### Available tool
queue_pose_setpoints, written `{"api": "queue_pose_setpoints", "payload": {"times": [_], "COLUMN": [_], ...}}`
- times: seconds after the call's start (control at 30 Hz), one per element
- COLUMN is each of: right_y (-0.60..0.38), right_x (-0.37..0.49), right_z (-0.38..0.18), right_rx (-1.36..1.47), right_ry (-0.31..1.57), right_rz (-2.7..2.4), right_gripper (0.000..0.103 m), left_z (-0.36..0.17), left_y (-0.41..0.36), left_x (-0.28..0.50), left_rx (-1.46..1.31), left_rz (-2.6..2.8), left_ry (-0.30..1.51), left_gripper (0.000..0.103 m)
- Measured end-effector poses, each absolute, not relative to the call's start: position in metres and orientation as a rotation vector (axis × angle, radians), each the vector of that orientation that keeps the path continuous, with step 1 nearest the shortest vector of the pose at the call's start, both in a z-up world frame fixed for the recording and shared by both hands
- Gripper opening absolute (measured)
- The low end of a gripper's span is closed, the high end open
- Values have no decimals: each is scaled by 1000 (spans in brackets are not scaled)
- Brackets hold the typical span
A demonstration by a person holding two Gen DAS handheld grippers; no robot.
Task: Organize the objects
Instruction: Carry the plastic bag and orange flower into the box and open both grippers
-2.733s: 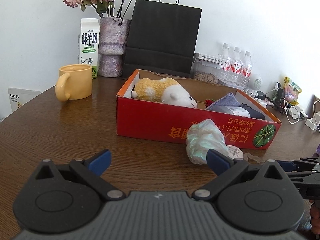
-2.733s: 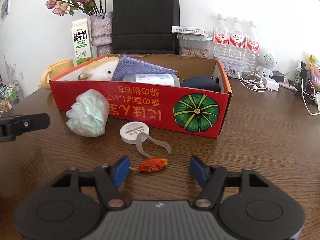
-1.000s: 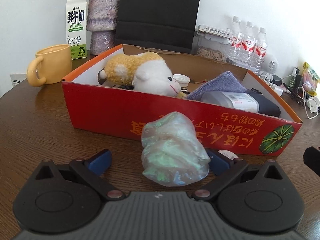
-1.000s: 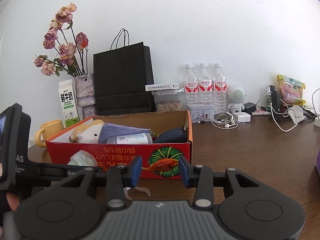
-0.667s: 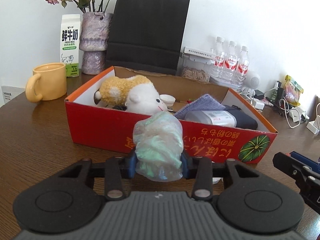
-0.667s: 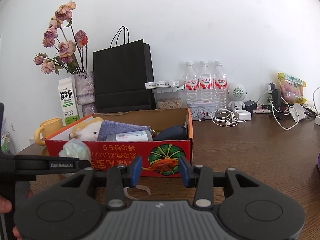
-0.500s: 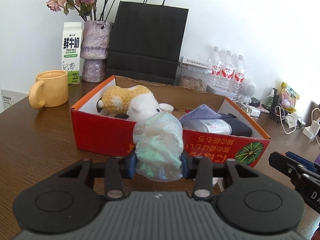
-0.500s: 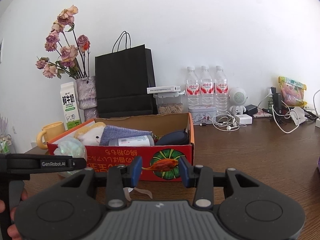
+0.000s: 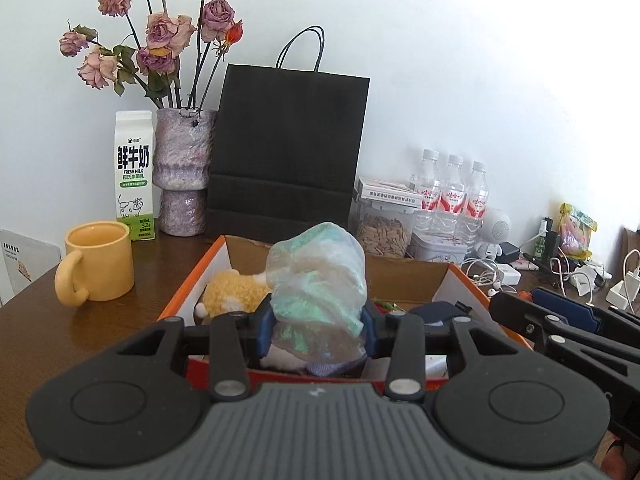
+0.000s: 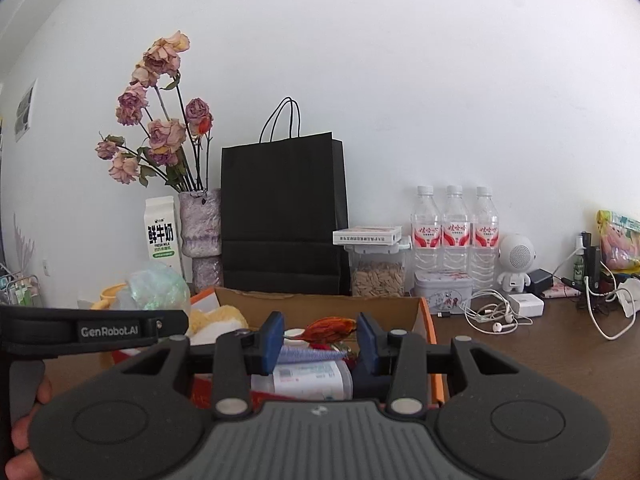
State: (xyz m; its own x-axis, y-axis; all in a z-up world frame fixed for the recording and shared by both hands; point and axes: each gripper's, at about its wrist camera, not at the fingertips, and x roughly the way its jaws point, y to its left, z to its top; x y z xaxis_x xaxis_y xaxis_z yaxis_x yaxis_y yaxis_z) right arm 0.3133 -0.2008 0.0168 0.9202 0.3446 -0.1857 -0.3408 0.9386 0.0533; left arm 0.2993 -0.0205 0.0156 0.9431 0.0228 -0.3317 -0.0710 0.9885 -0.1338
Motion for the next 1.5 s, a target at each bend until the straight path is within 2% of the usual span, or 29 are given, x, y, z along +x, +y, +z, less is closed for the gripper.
{"api": "queue_pose_setpoints", "payload": {"times": [0.37,0.7,0.73,0.8,0.83,0.87,0.93,0.97,1.03,1.5], "right_y": [-181,-179,-179,-179,-179,-179,-182,-184,-188,-191], "right_x": [395,417,416,416,416,416,415,415,416,410], "right_z": [6,-11,-12,-13,-14,-15,-15,-15,-15,-16], "right_rx": [52,13,12,10,10,12,27,38,78,77], "right_ry": [225,273,275,283,288,295,291,292,294,274], "right_rz": [347,351,351,349,348,345,325,322,332,298], "right_gripper": [39,39,39,39,45,60,76,91,101,101], "left_z": [8,-6,-7,-9,-10,-11,-10,-10,-9,-13], "left_y": [-15,-8,-8,-8,-9,-8,-6,-4,0,6], "left_x": [369,394,394,392,391,390,387,386,386,379], "left_rx": [-149,-102,-102,-107,-105,-104,-108,-114,-139,-161], "left_rz": [51,54,56,75,79,86,146,162,159,177], "left_ry": [348,371,371,369,367,357,327,313,318,303], "left_gripper": [42,42,46,63,79,91,103,103,103,103]}}
